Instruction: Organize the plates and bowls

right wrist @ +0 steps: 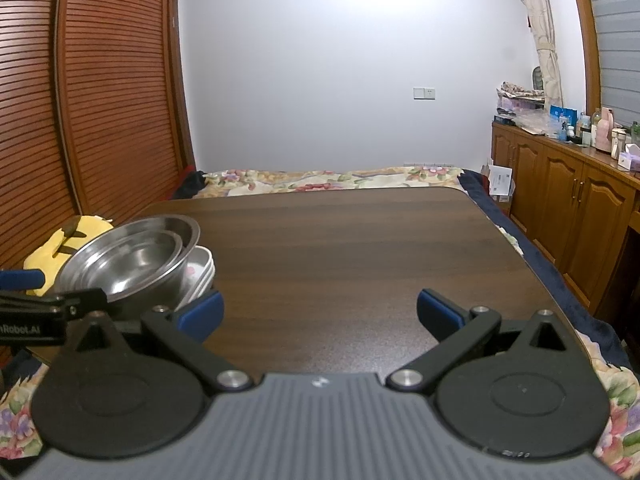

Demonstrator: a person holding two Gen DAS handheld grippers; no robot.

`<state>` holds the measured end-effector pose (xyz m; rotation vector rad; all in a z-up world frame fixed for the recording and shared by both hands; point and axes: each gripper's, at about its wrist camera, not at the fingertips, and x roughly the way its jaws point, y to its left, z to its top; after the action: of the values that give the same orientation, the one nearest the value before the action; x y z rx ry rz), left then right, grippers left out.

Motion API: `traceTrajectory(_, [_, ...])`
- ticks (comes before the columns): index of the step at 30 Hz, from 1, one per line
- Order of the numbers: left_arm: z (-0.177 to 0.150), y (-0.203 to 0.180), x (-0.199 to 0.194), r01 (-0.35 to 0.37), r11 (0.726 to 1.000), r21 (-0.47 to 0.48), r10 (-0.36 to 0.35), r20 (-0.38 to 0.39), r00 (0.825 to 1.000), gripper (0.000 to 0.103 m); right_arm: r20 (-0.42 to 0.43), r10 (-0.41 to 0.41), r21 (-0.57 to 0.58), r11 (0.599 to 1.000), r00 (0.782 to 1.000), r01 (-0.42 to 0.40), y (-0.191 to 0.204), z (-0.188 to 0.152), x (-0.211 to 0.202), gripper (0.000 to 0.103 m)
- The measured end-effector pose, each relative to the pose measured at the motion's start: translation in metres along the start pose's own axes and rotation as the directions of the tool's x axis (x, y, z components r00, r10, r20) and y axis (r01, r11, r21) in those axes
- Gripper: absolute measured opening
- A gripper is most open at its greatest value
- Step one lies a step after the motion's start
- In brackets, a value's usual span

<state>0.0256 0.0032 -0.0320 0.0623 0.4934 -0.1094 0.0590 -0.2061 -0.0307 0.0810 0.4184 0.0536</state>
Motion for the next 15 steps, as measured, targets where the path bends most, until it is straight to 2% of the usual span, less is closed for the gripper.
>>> traceTrajectory(15, [-0.0002,-0.0001,0.0002,0.0,1.0,0.001,0.0,0.0,1.0,0.103,0.001,-0.001,0.001,1.0,1.0,0.001,-0.0024,-0.0002,0.0017,0.103])
